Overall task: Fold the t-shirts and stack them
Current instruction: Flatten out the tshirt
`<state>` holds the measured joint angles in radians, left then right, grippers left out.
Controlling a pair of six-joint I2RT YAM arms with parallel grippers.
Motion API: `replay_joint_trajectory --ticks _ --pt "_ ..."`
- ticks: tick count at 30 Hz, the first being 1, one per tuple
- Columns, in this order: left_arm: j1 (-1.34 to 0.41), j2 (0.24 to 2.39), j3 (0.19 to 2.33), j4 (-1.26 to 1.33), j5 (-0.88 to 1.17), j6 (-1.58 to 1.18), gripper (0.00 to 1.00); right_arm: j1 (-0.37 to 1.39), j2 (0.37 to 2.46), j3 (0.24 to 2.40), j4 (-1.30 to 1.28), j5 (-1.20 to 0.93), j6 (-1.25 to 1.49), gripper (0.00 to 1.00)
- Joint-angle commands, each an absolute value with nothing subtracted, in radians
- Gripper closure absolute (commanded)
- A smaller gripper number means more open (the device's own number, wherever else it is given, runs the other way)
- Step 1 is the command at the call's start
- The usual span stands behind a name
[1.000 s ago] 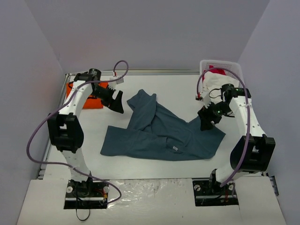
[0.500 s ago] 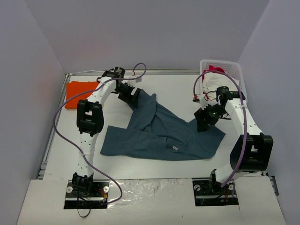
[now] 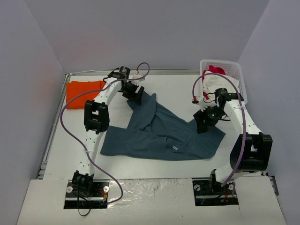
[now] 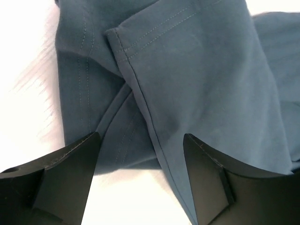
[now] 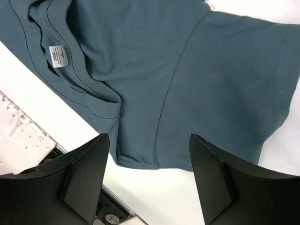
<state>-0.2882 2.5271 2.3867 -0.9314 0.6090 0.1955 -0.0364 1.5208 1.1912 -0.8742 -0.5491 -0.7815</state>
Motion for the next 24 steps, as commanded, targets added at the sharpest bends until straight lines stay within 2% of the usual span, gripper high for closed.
replay_joint_trajectory --ticks 1,8,14,19,20,21,22,24 --pt "-0.302 2.542 2.441 -0.946 0.594 0.183 0.31 -0.028 1.497 1.183 -0.899 -0.541 -0.770 0.36" --pt "-0.311 2.557 2.442 -0.950 0.632 0.186 0.44 -0.028 1.514 1.178 -0.888 -0.540 -0.770 0.36" --pt "-0.321 2.563 2.436 -0.954 0.672 0.184 0.75 -0.028 1.534 1.172 -0.876 -0.541 -0.765 0.38" --pt "-0.322 2.563 2.422 -0.965 0.721 0.187 0.91 -0.028 1.543 1.167 -0.868 -0.538 -0.765 0.41" --pt "-0.321 2.562 2.422 -0.969 0.724 0.190 0.97 -0.028 1.548 1.167 -0.867 -0.538 -0.765 0.46" --pt "-0.321 2.559 2.419 -0.973 0.723 0.192 0.98 -0.028 1.549 1.166 -0.865 -0.537 -0.765 0.54" --pt "-0.321 2.556 2.419 -0.974 0.723 0.198 0.98 -0.028 1.552 1.164 -0.864 -0.529 -0.765 0.66" --pt "-0.319 2.546 2.415 -0.979 0.718 0.202 0.98 -0.026 1.568 1.161 -0.856 -0.515 -0.761 0.79"
